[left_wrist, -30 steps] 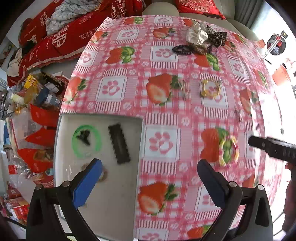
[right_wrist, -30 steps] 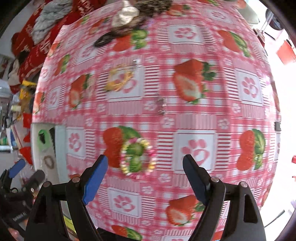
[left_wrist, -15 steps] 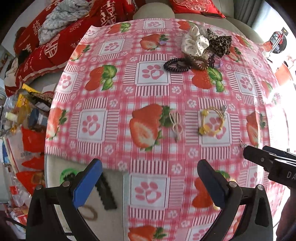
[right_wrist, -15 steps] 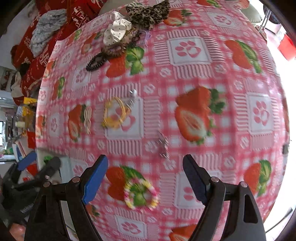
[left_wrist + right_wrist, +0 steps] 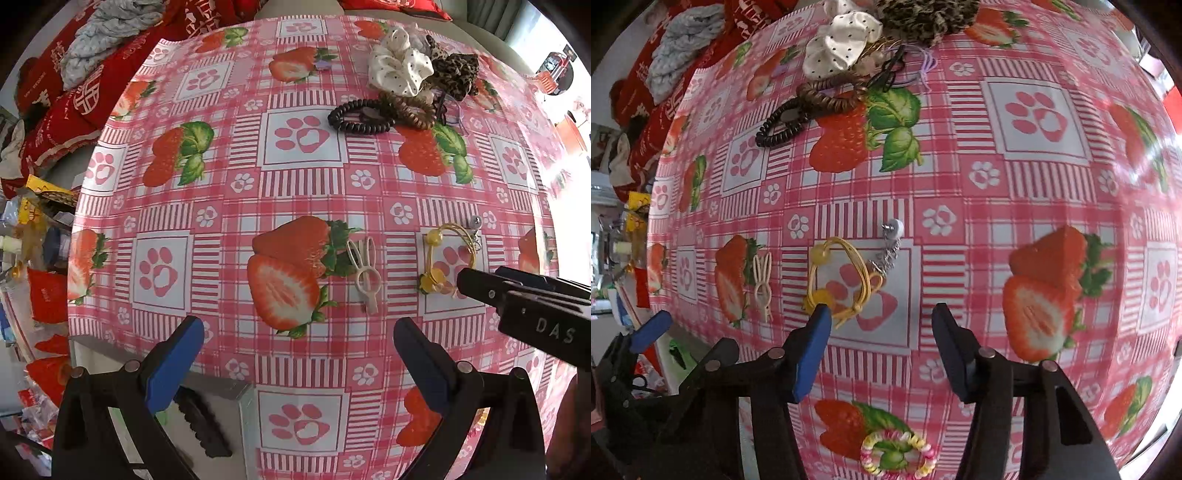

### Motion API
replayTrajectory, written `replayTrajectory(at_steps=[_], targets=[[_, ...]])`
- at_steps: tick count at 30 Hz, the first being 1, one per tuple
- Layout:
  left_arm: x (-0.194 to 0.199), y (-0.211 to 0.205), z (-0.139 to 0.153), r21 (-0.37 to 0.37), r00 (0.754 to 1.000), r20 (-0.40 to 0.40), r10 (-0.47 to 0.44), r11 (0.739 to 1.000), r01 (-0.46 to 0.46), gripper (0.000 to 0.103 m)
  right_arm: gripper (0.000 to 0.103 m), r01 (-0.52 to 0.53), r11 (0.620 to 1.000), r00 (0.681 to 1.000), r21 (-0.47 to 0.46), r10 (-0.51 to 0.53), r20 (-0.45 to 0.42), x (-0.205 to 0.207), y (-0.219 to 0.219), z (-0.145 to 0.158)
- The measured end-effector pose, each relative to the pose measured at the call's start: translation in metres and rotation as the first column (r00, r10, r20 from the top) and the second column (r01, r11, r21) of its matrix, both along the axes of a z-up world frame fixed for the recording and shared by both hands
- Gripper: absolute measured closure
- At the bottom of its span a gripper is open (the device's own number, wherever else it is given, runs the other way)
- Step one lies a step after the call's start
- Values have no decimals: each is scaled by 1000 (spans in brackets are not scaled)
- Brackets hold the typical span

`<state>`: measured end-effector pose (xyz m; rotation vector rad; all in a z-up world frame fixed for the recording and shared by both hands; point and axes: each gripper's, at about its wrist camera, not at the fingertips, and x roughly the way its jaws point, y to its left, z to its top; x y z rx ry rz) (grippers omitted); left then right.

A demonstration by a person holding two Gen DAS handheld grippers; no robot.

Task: Organize jewelry
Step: 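Grasp the cream bunny-ear hair clip with the left tool while the right tool grasps the yellow beaded hair tie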

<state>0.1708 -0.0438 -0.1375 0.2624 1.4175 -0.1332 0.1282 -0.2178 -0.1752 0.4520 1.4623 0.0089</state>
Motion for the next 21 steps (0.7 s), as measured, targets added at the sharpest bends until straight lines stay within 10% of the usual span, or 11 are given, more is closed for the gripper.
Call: replayTrajectory(at_steps=[14,21], targets=[[18,-23,-31,9,998,-44,-35,999,35,11,90,-107,981,994,-161,110,12,5,15,0],[17,-32,-38,-29,996,-65,-67,997,65,51,91,-107,982,994,-157,111,21,6,15,0]])
